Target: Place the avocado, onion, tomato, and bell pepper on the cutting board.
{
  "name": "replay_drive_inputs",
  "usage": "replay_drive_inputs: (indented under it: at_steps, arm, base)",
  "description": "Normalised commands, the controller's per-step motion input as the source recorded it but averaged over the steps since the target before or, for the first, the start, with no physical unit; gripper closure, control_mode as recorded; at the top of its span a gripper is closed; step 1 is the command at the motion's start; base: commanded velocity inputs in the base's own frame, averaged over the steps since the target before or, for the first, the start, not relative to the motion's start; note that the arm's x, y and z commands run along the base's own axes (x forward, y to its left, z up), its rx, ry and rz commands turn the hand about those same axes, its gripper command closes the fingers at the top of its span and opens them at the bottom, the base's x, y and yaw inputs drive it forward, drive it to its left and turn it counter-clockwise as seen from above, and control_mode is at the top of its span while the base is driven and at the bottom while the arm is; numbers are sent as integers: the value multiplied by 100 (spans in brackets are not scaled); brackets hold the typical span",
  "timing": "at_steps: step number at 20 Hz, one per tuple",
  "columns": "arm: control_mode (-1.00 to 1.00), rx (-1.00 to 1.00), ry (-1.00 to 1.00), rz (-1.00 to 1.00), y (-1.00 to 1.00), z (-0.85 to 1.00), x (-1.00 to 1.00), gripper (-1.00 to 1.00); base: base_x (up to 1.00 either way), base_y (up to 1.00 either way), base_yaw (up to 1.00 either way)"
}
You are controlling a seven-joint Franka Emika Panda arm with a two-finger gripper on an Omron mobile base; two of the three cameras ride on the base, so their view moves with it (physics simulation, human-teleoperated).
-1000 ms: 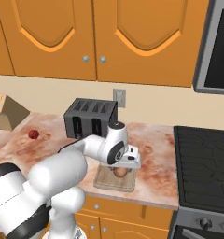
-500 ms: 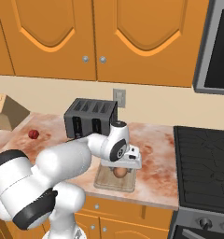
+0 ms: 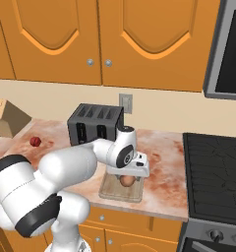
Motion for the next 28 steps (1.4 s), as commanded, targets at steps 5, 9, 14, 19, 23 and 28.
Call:
replay_drive_inputs:
  at_steps: [5,9,14,19,23,28]
  arm:
    - [-100,0,0,0,0,0,0,-100]
    - [-100,0,0,0,0,1,0,-100]
    - [-100,0,-2,0,0,19,0,-100]
    - [-100,0,-2,0,0,22,0,-100]
    - [-100,0,0,0,0,0,0,-100]
    - [-100,0,0,0,0,-3,0,-100]
  base:
    - [0,0,0]
    - [0,0,0]
    - [0,0,0]
    - [0,0,0]
    - [0,0,0]
    - [0,0,0]
